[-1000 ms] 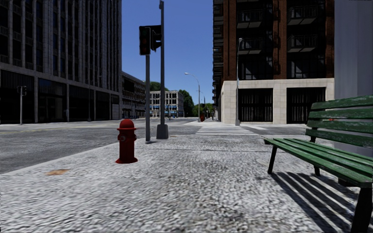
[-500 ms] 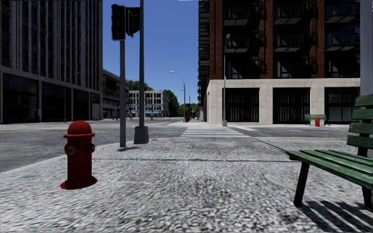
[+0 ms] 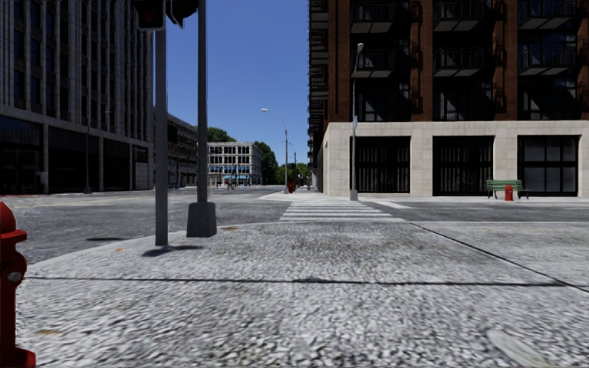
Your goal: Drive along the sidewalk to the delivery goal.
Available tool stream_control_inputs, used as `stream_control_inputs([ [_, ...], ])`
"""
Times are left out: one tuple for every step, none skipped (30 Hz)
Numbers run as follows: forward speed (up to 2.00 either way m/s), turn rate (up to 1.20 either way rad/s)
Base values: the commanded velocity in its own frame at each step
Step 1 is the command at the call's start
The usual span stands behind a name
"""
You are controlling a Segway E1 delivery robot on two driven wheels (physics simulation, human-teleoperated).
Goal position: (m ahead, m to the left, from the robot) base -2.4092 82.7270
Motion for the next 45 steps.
stream_control_inputs([
  [1.99,0.00],
  [1.99,0.00],
  [1.99,-0.03],
  [1.99,-0.27],
  [1.99,-0.27],
  [1.99,-0.44],
  [1.99,-0.48],
  [1.99,-0.49],
  [1.99,-0.49],
  [1.99,-0.49],
  [1.99,-0.40],
  [1.99,0.00],
  [1.99,0.00],
  [1.99,0.00],
  [1.99,0.00],
  [1.99,0.00],
  [1.99,0.00],
  [1.99,0.00],
  [1.99,0.00],
  [1.99,0.00],
  [1.99,0.00],
  [1.99,0.00],
  [1.99,0.00],
  [1.99,0.00],
  [1.99,0.00],
  [1.99,0.00],
  [1.99,0.00],
  [1.99,0.00],
  [1.99,0.00],
  [1.99,0.00],
  [1.99,-0.02],
  [1.99,-0.02],
  [1.99,-0.09],
  [1.99,-0.15],
  [1.99,-0.20],
  [1.99,-0.20],
  [1.99,-0.24],
  [1.99,-0.27],
  [1.99,-0.27],
  [1.99,-0.27],
  [1.99,-0.22],
  [1.99,0.00],
  [1.99,0.00],
  [1.99,0.00],
  [1.99,0.00],
])
